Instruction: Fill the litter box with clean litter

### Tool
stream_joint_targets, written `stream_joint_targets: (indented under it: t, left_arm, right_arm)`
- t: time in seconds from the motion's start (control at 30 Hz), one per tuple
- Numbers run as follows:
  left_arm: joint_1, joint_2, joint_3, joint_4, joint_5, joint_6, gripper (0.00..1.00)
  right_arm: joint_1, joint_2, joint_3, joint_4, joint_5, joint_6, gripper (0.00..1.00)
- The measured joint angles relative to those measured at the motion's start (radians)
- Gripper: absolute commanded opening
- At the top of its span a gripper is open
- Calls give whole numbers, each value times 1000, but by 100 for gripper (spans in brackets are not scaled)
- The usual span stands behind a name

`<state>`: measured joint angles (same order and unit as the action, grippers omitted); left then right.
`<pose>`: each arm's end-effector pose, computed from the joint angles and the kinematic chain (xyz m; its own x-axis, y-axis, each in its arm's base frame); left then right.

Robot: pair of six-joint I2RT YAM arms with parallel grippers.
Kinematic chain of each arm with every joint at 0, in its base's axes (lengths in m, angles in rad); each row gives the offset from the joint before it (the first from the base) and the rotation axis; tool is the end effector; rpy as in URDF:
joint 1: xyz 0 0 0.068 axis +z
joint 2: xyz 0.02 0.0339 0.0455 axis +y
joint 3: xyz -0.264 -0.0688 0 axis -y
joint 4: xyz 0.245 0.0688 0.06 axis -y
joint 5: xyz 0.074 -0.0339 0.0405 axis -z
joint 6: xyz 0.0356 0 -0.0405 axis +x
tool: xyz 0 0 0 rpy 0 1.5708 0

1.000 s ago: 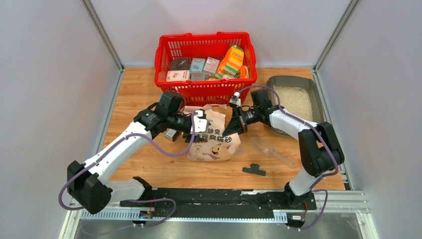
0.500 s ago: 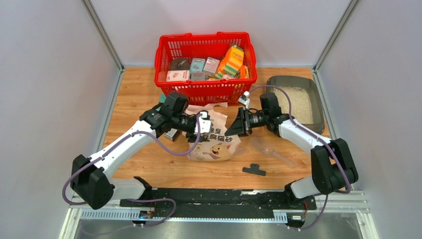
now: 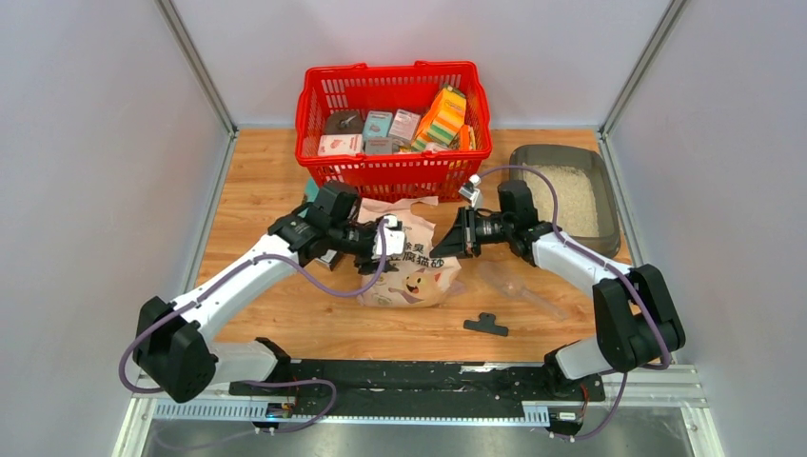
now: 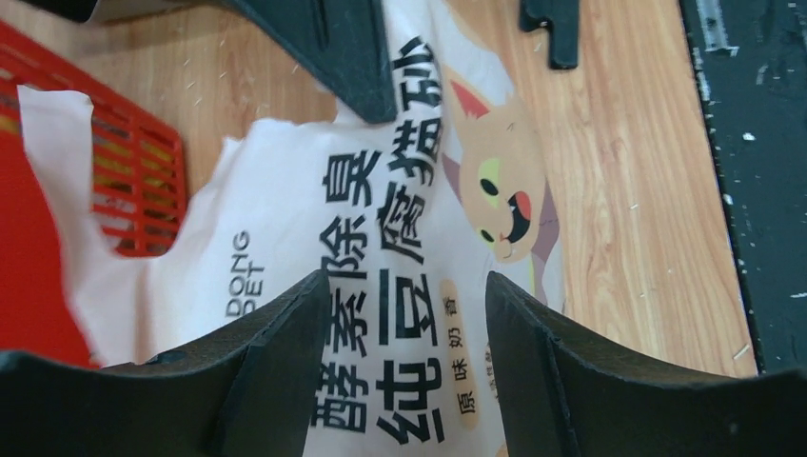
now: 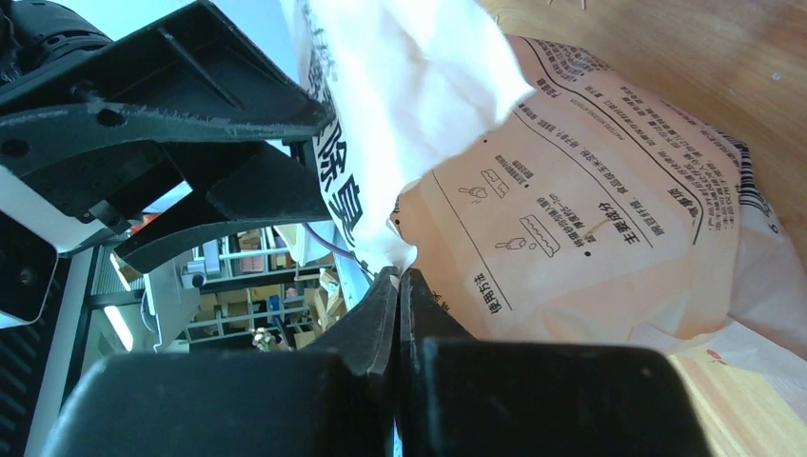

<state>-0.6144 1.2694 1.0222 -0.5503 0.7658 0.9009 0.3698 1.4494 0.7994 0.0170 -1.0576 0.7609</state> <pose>0.2011 -0.1720 0.2925 0.2728 0.4991 -0.8225 0.9620 -0.1309 0.2396 0.2621 0.1349 0.2209 -0.9734 -0.0142 -0.2285 -0.2225 0.2951 0.9292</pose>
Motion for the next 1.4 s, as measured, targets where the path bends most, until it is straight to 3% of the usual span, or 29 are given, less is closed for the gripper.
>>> stream_joint_targets:
  t: [0.13, 0.33, 0.53, 0.6, 0.73, 0.83, 1.17, 1.27, 1.4]
  left_arm:
    - [32, -73, -61, 103, -87, -167, 78]
    - [173, -275, -96, 223, -252, -592, 83]
    - [259, -378, -202, 244, -259, -930, 84]
    - [271, -357, -237, 248, -243, -1003, 83]
    - [293, -251, -290, 298, -205, -1125, 78]
    - [312, -198, -313, 365, -152, -1205, 64]
    - [336, -117, -331, 563, 17, -1386, 12]
    - [348, -101, -338, 586, 42, -1413, 0]
    - [370, -82, -341, 604, 69, -1439, 0]
  right_arm:
    - [-3, 0, 18, -18, -3, -17, 1]
    - [-5, -5, 53, -76, 2, -106, 5]
    - [-6, -35, 53, -117, 10, -180, 12]
    - [-7, -40, 53, -123, 11, -200, 18]
    - [-7, -47, 53, -142, 20, -250, 52]
    - [-7, -59, 45, -138, 33, -280, 62]
    - [29, -163, -111, 92, 126, -242, 68]
    - [53, -167, -131, 138, 166, -246, 67]
    - [64, -157, -132, 189, 207, -251, 65]
